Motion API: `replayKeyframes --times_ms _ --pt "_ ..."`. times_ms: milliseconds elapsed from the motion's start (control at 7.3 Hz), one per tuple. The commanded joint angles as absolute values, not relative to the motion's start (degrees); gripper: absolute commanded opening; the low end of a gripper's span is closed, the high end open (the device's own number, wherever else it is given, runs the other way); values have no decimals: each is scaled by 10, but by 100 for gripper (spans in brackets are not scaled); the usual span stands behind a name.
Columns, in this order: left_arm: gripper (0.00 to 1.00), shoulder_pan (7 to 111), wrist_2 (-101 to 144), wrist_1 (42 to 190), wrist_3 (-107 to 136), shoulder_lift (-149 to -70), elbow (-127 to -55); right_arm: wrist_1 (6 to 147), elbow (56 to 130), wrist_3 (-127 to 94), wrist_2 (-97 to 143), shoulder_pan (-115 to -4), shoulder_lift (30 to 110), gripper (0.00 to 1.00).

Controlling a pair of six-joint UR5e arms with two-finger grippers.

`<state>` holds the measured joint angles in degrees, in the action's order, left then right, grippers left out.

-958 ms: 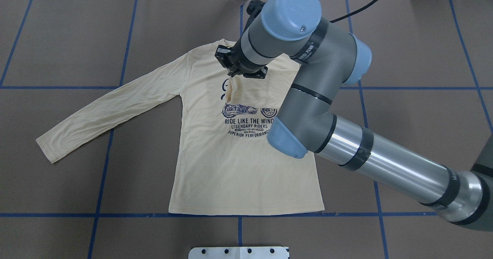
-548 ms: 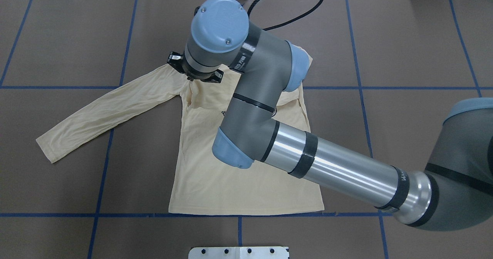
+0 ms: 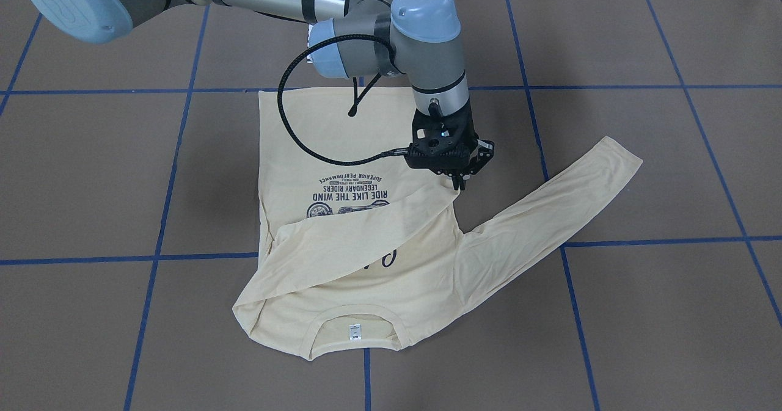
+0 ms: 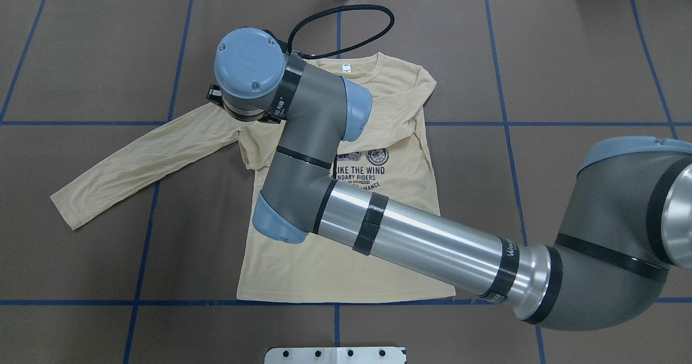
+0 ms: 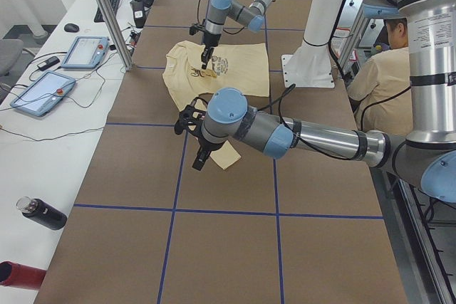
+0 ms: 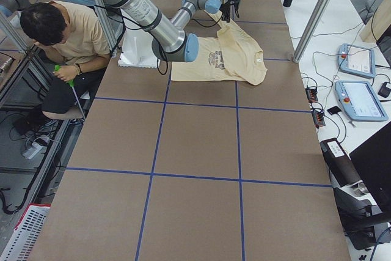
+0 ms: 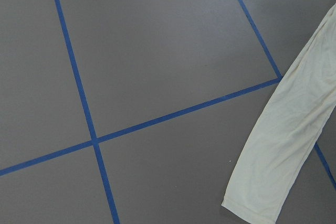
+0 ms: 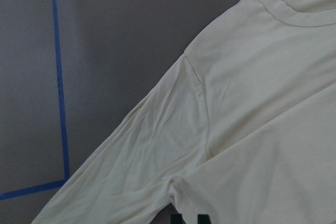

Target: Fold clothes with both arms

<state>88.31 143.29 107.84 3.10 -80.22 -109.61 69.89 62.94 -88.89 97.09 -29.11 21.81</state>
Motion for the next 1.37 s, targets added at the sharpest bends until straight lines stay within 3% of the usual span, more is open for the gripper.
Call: replayKeyframes --times_ms 0,411,548,822,1232 --pt "100 845 1432 1085 47 -804 -1092 666 570 -910 959 -292 185 98" --pt "100 719 1359 1165 236 -797 -1081 666 595 -928 1001 -332 213 98" --pt "100 682 1314 1194 248 -796 -1070 681 672 -928 1040 -351 281 98" --pt "99 661 1314 1347 264 -796 -956 685 856 -921 1111 -396 470 98" --pt "89 565 1306 1423 396 -801 -919 679 922 -921 1161 -438 568 98"
